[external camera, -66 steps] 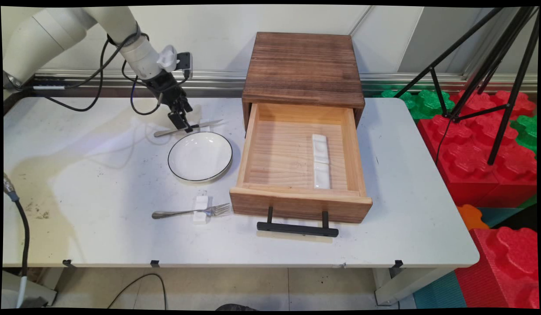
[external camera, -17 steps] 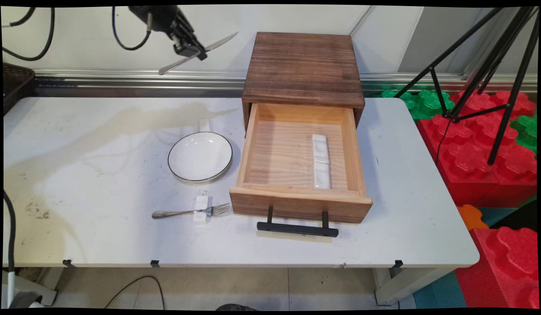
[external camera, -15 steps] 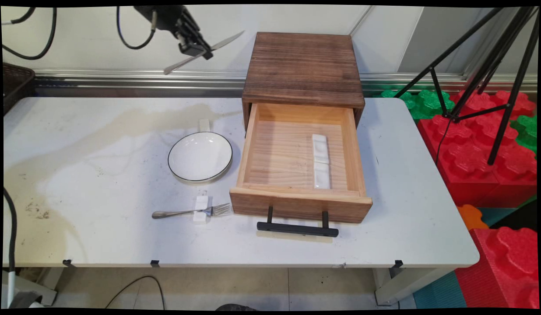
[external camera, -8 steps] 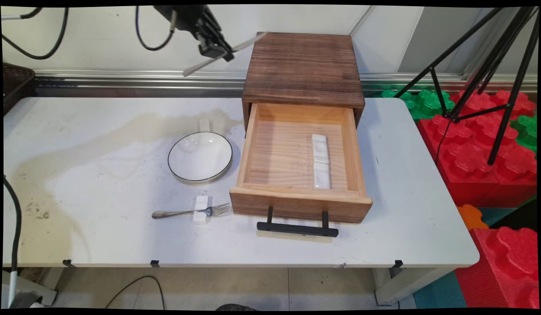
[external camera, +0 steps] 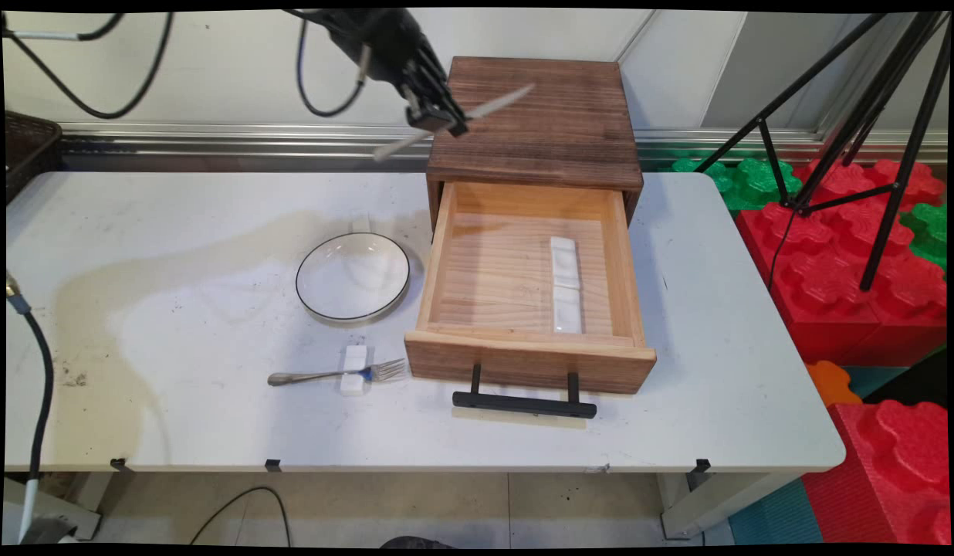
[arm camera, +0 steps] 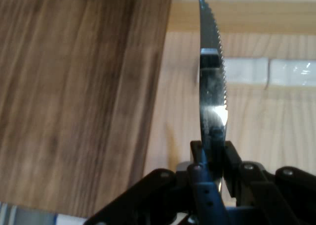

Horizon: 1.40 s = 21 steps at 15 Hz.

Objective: Place the picked object into the drawer

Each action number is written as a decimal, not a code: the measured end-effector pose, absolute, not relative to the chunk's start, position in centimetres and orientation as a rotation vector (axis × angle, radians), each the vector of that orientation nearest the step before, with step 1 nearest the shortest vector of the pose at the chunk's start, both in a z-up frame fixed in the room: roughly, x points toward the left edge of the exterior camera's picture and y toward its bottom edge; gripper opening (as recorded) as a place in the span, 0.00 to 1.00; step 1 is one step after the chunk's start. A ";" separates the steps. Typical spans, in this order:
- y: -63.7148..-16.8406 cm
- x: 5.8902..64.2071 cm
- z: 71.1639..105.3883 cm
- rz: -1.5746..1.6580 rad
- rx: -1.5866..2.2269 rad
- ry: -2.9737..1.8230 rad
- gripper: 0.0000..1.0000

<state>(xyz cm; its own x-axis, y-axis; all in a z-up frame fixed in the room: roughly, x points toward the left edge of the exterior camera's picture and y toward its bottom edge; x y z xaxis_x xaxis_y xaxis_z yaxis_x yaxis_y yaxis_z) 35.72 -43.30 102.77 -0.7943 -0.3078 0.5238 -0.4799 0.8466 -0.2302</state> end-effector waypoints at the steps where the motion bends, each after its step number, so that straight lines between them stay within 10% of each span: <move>1: -43.4 34.9 102.4 0.478 0.568 -2.543 0.00; 21: -47.4 26.5 93.0 0.343 0.475 -2.569 0.00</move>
